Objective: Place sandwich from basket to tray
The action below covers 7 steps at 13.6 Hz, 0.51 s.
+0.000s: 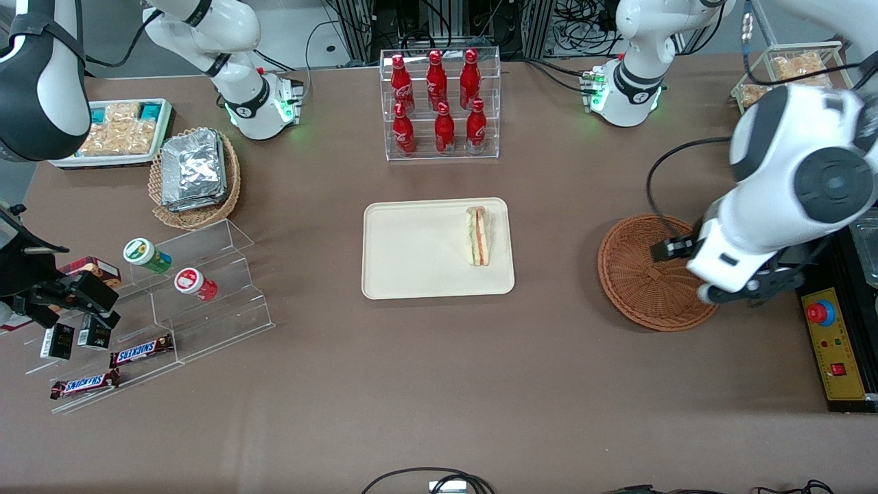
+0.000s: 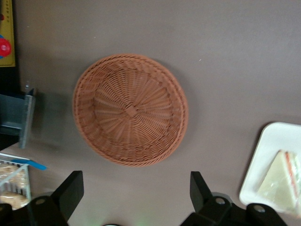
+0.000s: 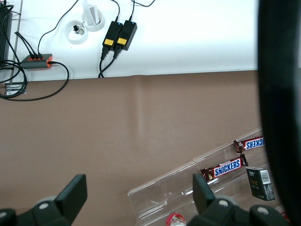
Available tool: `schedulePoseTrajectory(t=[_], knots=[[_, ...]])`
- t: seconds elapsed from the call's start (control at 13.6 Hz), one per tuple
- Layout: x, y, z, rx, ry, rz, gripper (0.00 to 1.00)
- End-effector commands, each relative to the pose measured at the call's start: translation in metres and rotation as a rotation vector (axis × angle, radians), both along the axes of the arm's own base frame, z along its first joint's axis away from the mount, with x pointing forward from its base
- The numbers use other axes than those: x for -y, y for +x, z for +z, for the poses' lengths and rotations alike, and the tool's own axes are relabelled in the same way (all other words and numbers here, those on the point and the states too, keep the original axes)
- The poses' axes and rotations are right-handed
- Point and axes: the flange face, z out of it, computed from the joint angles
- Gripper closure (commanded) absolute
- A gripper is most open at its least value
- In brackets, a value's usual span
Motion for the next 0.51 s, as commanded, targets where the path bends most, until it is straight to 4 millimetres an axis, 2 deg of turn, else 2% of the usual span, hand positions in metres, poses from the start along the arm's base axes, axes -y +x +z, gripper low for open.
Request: schedulePoseTrajectory(t=[0.0, 0.22, 0.44], knots=[[-0.036, -0.025, 0.037, -0.005, -0.043, -0.062, 0.00], [-0.068, -0.044, 0.067, -0.019, -0.070, -0.144, 0.00], [-0.090, -0.068, 0.099, -0.019, -0.078, -0.190, 0.00]])
